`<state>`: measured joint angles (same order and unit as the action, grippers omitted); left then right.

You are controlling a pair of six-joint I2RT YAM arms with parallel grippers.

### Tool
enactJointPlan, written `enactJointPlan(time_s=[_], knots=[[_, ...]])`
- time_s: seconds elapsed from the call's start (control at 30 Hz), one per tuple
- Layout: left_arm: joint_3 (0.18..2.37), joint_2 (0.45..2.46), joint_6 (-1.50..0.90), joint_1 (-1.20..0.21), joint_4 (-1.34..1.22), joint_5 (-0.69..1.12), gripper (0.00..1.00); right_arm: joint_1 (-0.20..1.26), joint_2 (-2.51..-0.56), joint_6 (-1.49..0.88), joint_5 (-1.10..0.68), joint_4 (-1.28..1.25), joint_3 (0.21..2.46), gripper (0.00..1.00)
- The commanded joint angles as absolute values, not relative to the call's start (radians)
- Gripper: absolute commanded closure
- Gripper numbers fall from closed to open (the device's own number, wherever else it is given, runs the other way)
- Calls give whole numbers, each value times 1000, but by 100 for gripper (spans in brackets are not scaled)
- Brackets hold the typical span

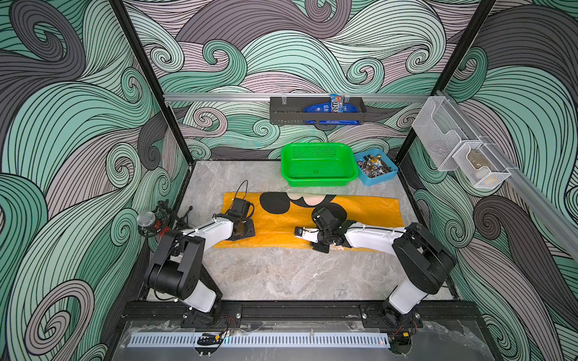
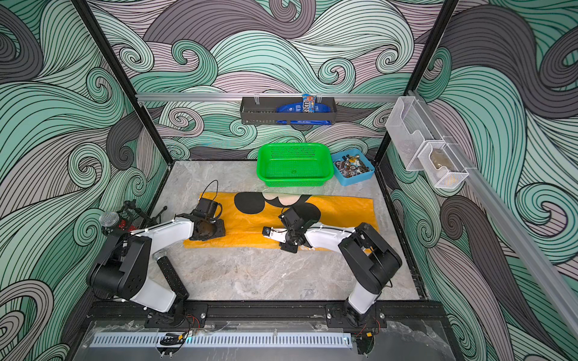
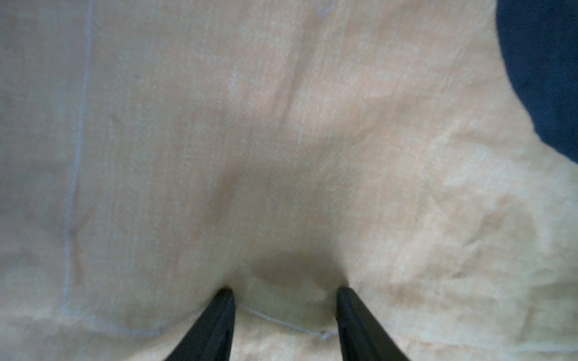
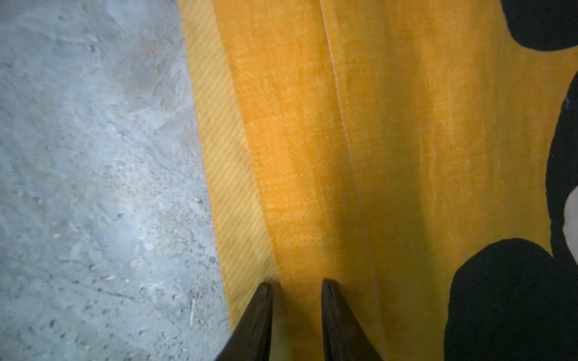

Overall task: Roll up the pillowcase
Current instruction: Fold the pillowcase at the center of the board.

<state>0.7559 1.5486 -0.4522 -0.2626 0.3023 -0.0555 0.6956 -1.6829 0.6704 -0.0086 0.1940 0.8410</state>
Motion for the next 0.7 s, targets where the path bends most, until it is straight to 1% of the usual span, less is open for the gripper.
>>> enactJointPlan(time_s=[0.0,0.07,0.27,0.5,0.67], knots=[[730,1577,-436,-249,324,-42,45,699,-1708,664,8,211,848,77],[731,1578,-437,-249,324,-40,45,699,-1702,660,1,212,851,80],[730,1580,-436,-249,321,-36,45,698,-1677,653,-8,212,858,84],[728,1582,-435,-249,318,-32,45,688,-1694,654,5,213,872,89],[726,1582,-432,-249,319,-32,45,687,-1701,652,-7,212,878,96]])
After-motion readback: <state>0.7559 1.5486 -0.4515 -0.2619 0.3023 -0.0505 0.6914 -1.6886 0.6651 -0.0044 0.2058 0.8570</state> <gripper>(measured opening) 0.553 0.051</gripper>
